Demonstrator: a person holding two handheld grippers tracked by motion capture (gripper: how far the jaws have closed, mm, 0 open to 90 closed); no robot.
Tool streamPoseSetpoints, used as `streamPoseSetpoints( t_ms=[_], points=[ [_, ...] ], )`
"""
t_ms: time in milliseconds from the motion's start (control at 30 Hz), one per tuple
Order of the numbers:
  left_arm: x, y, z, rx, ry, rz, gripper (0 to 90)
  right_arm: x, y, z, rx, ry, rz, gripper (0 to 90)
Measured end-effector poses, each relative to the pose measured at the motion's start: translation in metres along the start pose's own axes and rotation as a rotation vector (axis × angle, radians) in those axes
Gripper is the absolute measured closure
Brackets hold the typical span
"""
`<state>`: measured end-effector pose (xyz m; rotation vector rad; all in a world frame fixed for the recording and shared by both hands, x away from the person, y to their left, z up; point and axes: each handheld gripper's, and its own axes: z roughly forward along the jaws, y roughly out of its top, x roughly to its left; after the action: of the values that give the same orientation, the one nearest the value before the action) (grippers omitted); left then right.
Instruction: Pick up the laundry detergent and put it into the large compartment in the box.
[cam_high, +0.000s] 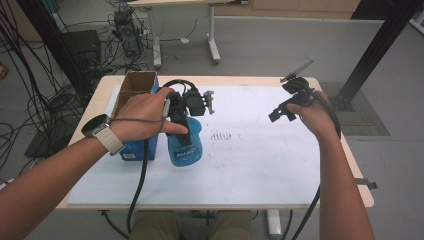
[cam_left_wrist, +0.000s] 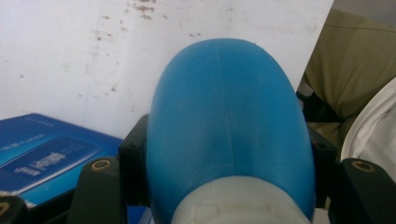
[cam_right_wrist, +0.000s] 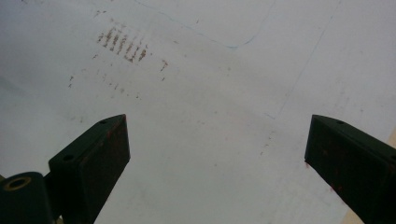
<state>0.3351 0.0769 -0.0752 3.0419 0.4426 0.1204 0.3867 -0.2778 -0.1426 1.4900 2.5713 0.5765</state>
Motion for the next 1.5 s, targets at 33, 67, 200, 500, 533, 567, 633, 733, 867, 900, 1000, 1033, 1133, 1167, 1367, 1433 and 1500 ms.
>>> streamPoseSetpoints(
  t_ms=[33, 67, 200, 500, 533, 567, 633, 733, 867, 900, 1000, 1033, 1133, 1167, 1367, 1433, 1500],
  points=[
    [0.000, 0.000, -0.002, -0.001, 0.003, -0.006, 37.6, 0.000, 0.000, 0.000, 0.000, 0.000, 0.000, 6.6],
    [0.001, -0.001, -0.005, 0.001, 0.004, -0.016, 37.6, 0.001, 0.000, 0.000, -0.002, 0.001, -0.004, 6.6],
    [0.003, -0.003, -0.011, -0.010, -0.004, -0.035, 37.6, 0.002, 0.001, 0.000, -0.001, 0.002, -0.006, 6.7],
    [0.007, -0.001, -0.023, 0.006, 0.001, -0.091, 37.6, 0.005, 0.004, -0.004, -0.005, -0.002, -0.015, 6.6],
    [0.008, -0.002, -0.025, 0.002, 0.004, -0.098, 37.6, 0.005, 0.004, -0.004, -0.005, -0.002, -0.015, 6.6],
    [0.008, -0.002, -0.027, -0.002, 0.005, -0.108, 37.6, 0.005, 0.004, -0.004, -0.006, -0.002, -0.014, 6.6],
    [0.012, -0.003, -0.029, -0.007, 0.001, -0.127, 37.6, 0.005, 0.004, -0.004, -0.007, -0.001, -0.013, 6.6],
    [0.018, -0.002, -0.033, -0.001, -0.006, -0.156, 37.6, 0.005, 0.005, -0.004, -0.006, -0.002, -0.013, 6.7],
    [0.023, 0.000, -0.038, 0.003, -0.006, -0.192, 37.6, 0.006, 0.006, -0.004, -0.005, -0.002, -0.016, 6.6],
    [0.024, 0.000, -0.039, 0.006, -0.006, -0.199, 37.6, 0.006, 0.006, -0.003, -0.005, -0.001, -0.017, 6.6],
    [0.026, 0.002, -0.044, 0.013, -0.002, -0.217, 37.6, 0.006, 0.006, -0.003, -0.005, 0.000, -0.019, 6.6],
    [0.028, 0.002, -0.045, 0.015, -0.003, -0.224, 37.6, 0.005, 0.007, -0.002, -0.005, 0.001, -0.020, 6.6],
    [0.031, 0.001, -0.050, 0.015, -0.002, -0.254, 37.6, 0.005, 0.007, -0.002, -0.006, 0.004, -0.020, 6.6],
    [0.031, 0.001, -0.051, 0.017, 0.000, -0.257, 37.6, 0.004, 0.008, -0.001, -0.005, 0.005, -0.021, 6.7],
    [0.033, -0.002, -0.063, 0.012, 0.018, -0.297, 37.6, 0.004, 0.009, 0.000, -0.002, 0.007, -0.020, 6.7],
    [0.034, -0.002, -0.067, 0.014, 0.021, -0.305, 37.6, 0.003, 0.009, 0.000, -0.001, 0.007, -0.018, 6.7],
    [0.034, -0.003, -0.072, 0.014, 0.025, -0.317, 37.6, 0.003, 0.009, 0.001, 0.000, 0.008, -0.017, 6.7]
  ],
)
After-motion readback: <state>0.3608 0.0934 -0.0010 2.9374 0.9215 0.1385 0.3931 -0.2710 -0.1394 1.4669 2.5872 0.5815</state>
